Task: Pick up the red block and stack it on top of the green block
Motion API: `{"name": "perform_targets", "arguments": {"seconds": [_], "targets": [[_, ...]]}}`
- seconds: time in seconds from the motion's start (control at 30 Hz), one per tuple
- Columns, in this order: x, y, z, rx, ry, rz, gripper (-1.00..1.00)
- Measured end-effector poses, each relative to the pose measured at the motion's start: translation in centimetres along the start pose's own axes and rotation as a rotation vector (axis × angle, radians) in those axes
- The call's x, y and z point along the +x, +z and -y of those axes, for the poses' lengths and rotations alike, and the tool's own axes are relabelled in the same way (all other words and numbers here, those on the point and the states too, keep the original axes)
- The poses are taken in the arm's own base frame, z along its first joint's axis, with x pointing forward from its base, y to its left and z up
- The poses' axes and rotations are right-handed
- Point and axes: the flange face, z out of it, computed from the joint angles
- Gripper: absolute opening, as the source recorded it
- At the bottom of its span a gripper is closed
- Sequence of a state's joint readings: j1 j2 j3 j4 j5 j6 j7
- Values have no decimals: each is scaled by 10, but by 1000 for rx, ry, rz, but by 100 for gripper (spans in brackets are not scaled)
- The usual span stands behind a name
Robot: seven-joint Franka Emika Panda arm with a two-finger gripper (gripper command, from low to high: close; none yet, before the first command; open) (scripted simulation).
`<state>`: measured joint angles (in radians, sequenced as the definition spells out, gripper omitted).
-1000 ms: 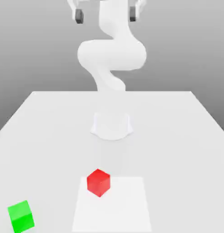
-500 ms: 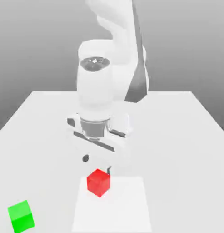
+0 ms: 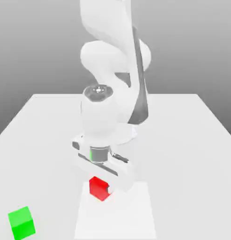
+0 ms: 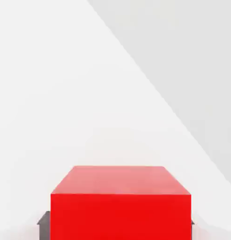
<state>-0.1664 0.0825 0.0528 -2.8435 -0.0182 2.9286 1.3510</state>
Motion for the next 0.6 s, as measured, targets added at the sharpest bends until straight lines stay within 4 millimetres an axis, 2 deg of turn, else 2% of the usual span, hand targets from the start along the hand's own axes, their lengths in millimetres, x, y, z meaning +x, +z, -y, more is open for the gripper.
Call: {"name": "perform_targets", "arguments": {"seconds": [0.1,0.13,0.43,0.6], "targets": [[0,-25,-2,-1,-2,0,-100],[5,-30,3,0,-4,4,-100],[121,-54,62,9,-4,30,-100],[195,-65,80,1,-24,8,-100]]}}
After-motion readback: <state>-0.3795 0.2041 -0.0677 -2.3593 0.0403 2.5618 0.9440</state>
